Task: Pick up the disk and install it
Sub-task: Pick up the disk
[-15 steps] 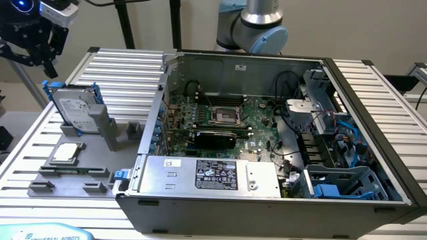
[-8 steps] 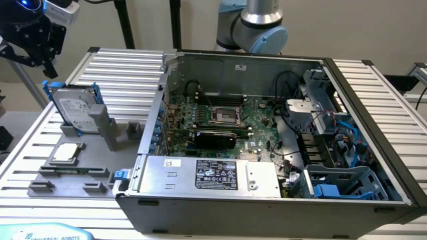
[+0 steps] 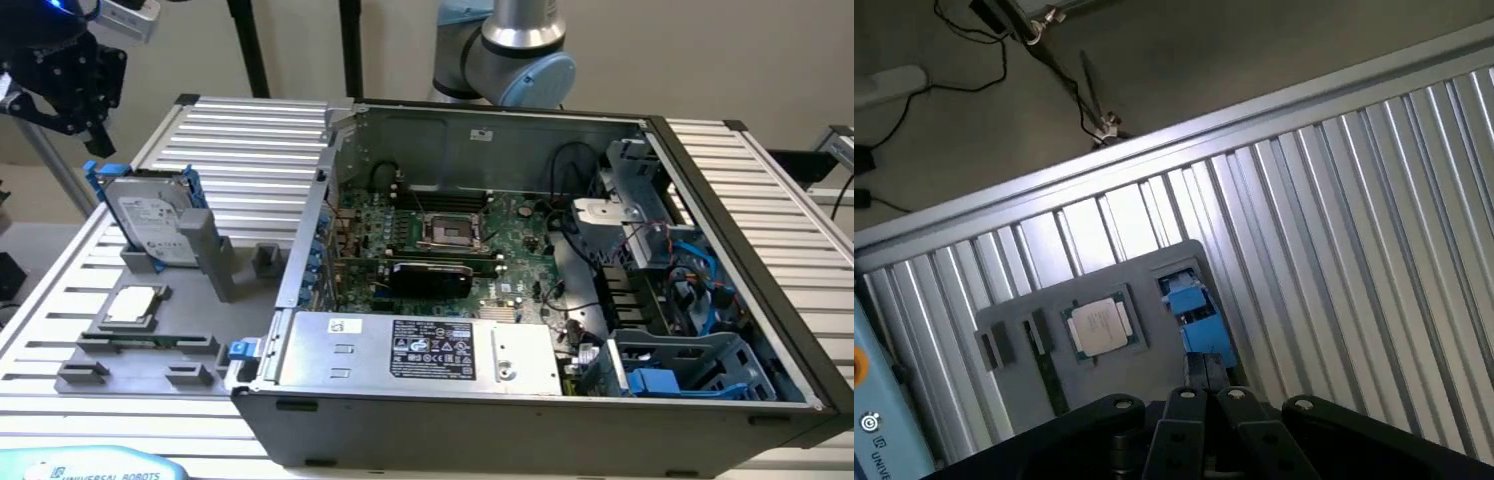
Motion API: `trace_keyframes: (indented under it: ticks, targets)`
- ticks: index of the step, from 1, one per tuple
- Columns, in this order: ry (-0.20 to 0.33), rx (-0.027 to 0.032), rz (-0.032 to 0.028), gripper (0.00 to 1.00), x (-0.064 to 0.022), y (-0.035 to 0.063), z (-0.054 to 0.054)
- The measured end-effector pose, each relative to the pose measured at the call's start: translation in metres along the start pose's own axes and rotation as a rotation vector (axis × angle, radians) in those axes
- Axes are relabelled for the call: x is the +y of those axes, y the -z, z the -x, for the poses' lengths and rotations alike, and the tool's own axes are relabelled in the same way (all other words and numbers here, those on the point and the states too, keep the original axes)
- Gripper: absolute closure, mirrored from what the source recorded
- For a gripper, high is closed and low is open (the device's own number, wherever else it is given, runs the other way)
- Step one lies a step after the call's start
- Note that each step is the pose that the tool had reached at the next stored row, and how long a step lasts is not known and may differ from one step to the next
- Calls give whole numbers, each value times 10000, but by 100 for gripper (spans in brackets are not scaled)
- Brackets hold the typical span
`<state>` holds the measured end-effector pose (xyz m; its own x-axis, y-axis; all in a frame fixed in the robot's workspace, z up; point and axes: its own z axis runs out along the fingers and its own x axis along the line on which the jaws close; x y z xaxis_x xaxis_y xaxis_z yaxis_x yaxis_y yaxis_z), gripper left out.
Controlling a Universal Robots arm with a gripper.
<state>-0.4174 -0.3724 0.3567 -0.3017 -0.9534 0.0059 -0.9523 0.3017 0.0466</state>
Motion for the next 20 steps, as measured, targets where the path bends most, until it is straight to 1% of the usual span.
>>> trace_keyframes:
  ticks: [5, 9, 12, 16, 20]
  targets:
    - [919, 39, -19, 89, 0, -2, 0]
    - [1538, 58, -58, 89, 1, -8, 3]
    - [1931, 66, -99, 89, 3, -17, 11]
    - [2316, 71, -149, 89, 11, -36, 34]
    - [2690, 79, -165, 89, 22, -47, 51]
